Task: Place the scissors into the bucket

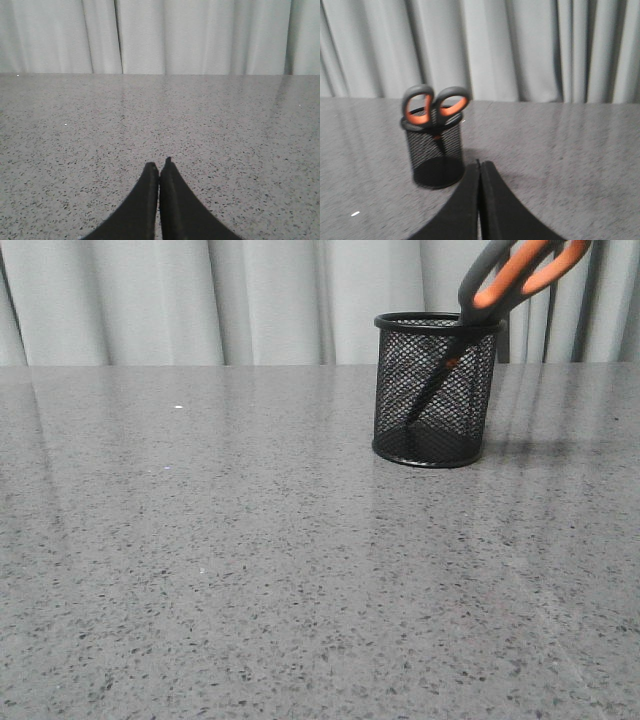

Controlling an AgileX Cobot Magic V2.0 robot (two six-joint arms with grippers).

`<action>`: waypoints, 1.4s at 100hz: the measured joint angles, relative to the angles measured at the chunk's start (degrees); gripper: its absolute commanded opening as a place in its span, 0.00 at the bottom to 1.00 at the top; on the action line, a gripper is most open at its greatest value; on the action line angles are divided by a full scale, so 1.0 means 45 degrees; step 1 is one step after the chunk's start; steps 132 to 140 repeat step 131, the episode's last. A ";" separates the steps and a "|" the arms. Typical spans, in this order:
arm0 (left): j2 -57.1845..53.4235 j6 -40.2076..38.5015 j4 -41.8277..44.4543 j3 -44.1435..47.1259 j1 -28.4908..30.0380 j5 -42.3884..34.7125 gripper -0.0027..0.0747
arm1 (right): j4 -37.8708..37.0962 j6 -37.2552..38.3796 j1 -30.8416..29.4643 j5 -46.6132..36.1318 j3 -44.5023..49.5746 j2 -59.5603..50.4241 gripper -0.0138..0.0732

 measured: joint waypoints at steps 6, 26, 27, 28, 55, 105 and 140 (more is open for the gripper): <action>0.0000 0.0000 0.0000 0.0000 0.0000 0.0000 0.01 | -0.0340 0.0146 -0.0110 -0.1155 0.0647 0.0000 0.08; 0.0000 0.0000 0.0000 0.0000 0.0000 0.0000 0.01 | -0.2626 0.1827 -0.1111 -0.2966 0.2488 0.0000 0.08; 0.0000 0.0000 0.0000 0.0000 0.0000 0.0000 0.01 | -0.2663 0.1861 -0.1185 -0.2968 0.2604 -0.0030 0.08; 0.0000 0.0000 0.0000 0.0000 0.0000 0.0000 0.01 | -0.2734 0.1924 -0.1222 -0.2968 0.2661 -0.0030 0.08; 0.0000 0.0000 0.0000 0.0000 0.0000 0.0009 0.01 | -0.3411 0.2272 -0.1578 -0.1516 0.2946 -0.0378 0.08; 0.0000 -0.0011 0.0000 0.0000 0.0000 0.0009 0.01 | -0.3535 0.2272 -0.1578 -0.0650 0.2946 -0.0378 0.08; 0.0000 -0.0011 0.0000 0.0000 0.0000 0.0009 0.01 | -0.3535 0.2272 -0.1578 -0.0650 0.2946 -0.0378 0.08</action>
